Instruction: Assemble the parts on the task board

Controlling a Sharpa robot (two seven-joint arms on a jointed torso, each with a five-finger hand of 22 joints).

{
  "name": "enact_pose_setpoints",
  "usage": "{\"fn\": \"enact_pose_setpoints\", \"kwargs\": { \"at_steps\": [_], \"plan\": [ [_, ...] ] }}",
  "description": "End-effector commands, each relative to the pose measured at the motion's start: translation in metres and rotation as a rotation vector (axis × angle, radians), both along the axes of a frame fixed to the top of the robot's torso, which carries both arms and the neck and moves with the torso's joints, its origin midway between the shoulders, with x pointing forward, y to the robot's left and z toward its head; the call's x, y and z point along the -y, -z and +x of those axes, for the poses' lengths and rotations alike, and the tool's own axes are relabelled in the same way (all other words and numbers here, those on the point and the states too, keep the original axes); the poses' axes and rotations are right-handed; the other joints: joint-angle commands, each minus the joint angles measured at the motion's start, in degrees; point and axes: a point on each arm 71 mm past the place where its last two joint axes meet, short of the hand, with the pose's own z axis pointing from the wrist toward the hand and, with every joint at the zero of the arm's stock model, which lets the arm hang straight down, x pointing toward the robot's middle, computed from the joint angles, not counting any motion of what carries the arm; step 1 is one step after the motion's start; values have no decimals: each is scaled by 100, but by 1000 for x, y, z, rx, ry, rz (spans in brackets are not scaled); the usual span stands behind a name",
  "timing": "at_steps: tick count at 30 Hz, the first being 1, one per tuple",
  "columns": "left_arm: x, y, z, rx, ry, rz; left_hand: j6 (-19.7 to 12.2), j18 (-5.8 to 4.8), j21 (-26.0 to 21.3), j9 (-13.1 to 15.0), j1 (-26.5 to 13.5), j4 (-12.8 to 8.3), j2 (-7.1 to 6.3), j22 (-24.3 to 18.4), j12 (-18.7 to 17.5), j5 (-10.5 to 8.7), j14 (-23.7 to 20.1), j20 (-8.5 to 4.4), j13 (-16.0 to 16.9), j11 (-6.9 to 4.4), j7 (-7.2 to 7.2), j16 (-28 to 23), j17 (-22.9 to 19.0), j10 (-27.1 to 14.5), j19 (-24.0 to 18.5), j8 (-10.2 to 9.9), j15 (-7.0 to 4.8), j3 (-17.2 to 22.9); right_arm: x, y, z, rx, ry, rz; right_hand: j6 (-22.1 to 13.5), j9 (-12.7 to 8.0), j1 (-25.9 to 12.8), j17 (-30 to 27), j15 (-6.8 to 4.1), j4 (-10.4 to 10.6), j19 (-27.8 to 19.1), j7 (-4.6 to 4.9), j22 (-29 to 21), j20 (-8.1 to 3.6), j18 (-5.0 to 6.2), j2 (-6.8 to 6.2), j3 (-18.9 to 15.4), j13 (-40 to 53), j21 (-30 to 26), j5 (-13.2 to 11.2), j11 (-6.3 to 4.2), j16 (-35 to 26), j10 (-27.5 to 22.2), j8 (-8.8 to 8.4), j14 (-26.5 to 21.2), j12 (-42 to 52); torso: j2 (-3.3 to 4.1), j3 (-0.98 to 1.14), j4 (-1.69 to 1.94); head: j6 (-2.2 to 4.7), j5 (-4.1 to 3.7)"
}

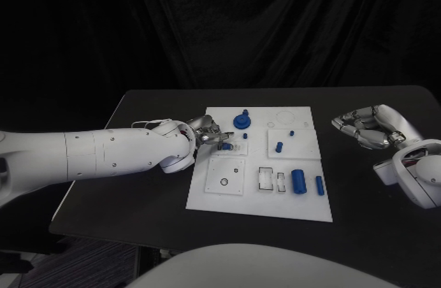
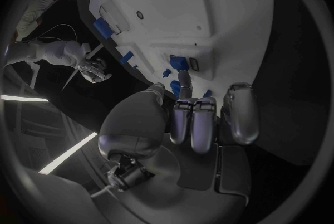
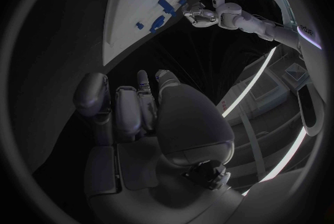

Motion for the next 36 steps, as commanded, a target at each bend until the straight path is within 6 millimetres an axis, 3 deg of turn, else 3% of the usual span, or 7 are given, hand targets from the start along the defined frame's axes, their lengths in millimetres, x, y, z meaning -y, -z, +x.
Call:
{"fn": "enact_pose_setpoints", "kwargs": {
  "at_steps": [1,13,20,26,32,34,36],
  "plan": [
    [4,-5,2,-36,22,39,49,-5,5,-7,26,1,24,750,20,-40,596,34,1509,16,8,15,1509,607,9,-11,42,-39,1,2,0,-11,8,-6,8,-10,51,-12,-47,-2,-34,28,52,-15,12,-6,23,-523,-18,23,-3,-33,-35,-39,66,-27,1,0,-1,1,7],
    [13,-52,24,12,85,61,-11,22,-140,-425,111,0,119,714,20,-136,596,79,1509,80,86,15,1509,607,-62,-385,94,-172,0,2,0,-17,7,-6,9,-10,46,-13,-46,4,-35,29,50,-15,13,-7,21,-528,-24,22,-2,-33,-38,-39,66,-29,0,-3,2,1,18],
    [10,-57,24,-30,109,90,80,16,-123,-663,747,-343,119,751,20,134,596,78,1509,60,60,15,1509,607,-46,-513,84,68,-1,1,-1,2,1,-8,9,-10,41,-23,-45,10,-38,29,46,-15,15,-8,20,-543,-35,21,-1,-41,-47,-39,63,-37,0,0,-1,1,14],
    [2,-63,21,8,121,-4,28,-12,-19,-691,813,-380,76,808,20,96,596,77,1509,68,78,15,1509,607,13,-548,85,92,-13,-7,-8,90,-64,-93,-70,-24,613,13,-43,-401,8,59,101,-18,-4,-289,149,-521,30,-162,12,-10,-36,-80,80,-36,-1,-2,2,1,26],
    [-11,-71,14,53,141,-149,-267,-56,160,-561,1112,-540,20,916,20,311,596,91,1509,106,120,15,1509,607,104,-482,110,201,-46,-22,-12,170,-147,-205,-186,-67,785,271,-12,-575,173,116,304,3,-83,-514,121,-292,408,-513,56,220,148,-165,183,99,0,-9,-2,1,62],
    [-17,-73,13,61,156,-216,-463,-67,198,-502,1242,-599,10,947,20,418,596,113,1509,138,161,15,1509,607,116,-460,139,260,-65,-28,-11,190,-184,-246,-242,-101,864,332,-7,-599,215,126,366,13,-99,-523,264,-238,495,-1308,70,278,193,-217,209,132,3,-20,4,1,76],
    [-20,-73,12,66,164,-253,-620,-73,220,-471,1401,-698,0,968,20,598,596,132,1509,161,189,15,1509,607,119,-449,159,339,-77,-30,-10,193,-205,-265,-250,-107,881,405,-2,-607,245,132,407,14,-114,-533,310,-173,575,-1309,68,338,233,-225,228,166,1,-15,3,1,90]
  ]
}}
